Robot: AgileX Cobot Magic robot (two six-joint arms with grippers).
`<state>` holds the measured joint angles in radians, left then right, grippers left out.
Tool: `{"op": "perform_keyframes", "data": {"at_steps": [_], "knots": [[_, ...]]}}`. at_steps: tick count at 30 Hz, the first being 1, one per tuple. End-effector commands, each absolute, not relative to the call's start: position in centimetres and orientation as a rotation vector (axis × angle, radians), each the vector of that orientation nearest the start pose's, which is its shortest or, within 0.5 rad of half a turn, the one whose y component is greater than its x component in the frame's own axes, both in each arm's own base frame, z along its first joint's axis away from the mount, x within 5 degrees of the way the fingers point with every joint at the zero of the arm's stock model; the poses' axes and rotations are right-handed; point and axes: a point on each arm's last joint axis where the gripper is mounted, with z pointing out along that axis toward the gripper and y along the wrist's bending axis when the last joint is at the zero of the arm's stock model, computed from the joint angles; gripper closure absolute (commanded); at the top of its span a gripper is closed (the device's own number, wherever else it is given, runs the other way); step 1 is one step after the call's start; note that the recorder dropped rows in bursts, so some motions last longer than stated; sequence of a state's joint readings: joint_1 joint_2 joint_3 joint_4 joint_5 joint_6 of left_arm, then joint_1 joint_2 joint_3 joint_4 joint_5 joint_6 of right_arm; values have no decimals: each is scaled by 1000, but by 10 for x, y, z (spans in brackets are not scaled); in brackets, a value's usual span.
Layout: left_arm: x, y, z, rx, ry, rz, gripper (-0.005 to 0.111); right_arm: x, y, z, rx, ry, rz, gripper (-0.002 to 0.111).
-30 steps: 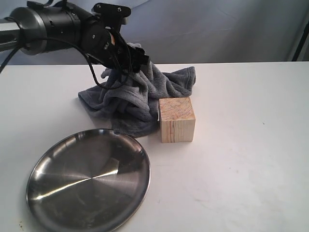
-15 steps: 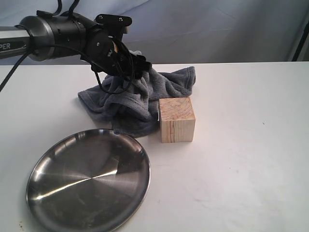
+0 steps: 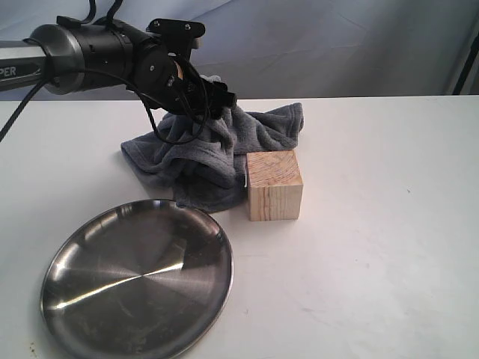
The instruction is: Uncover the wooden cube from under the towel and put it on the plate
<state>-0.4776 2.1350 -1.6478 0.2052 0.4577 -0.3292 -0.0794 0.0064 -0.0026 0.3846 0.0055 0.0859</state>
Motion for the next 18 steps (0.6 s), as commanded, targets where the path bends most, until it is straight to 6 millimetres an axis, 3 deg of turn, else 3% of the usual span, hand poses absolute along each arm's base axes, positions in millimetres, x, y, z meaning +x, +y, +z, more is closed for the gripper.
{"op": "perform_keyframes", "data": {"at_steps": [1, 3, 9, 18], "knots": [[432, -215, 197, 331, 2397, -202, 29, 56, -4, 212, 411, 1451, 327, 105], [432, -215, 197, 331, 2397, -201, 28, 56, -4, 212, 411, 1451, 327, 105], [432, -215, 198, 338, 2391, -198, 2, 56, -4, 212, 411, 1451, 327, 105], [431, -214, 208, 340, 2373, -197, 2, 56, -4, 212, 411, 1451, 327, 105]]}}
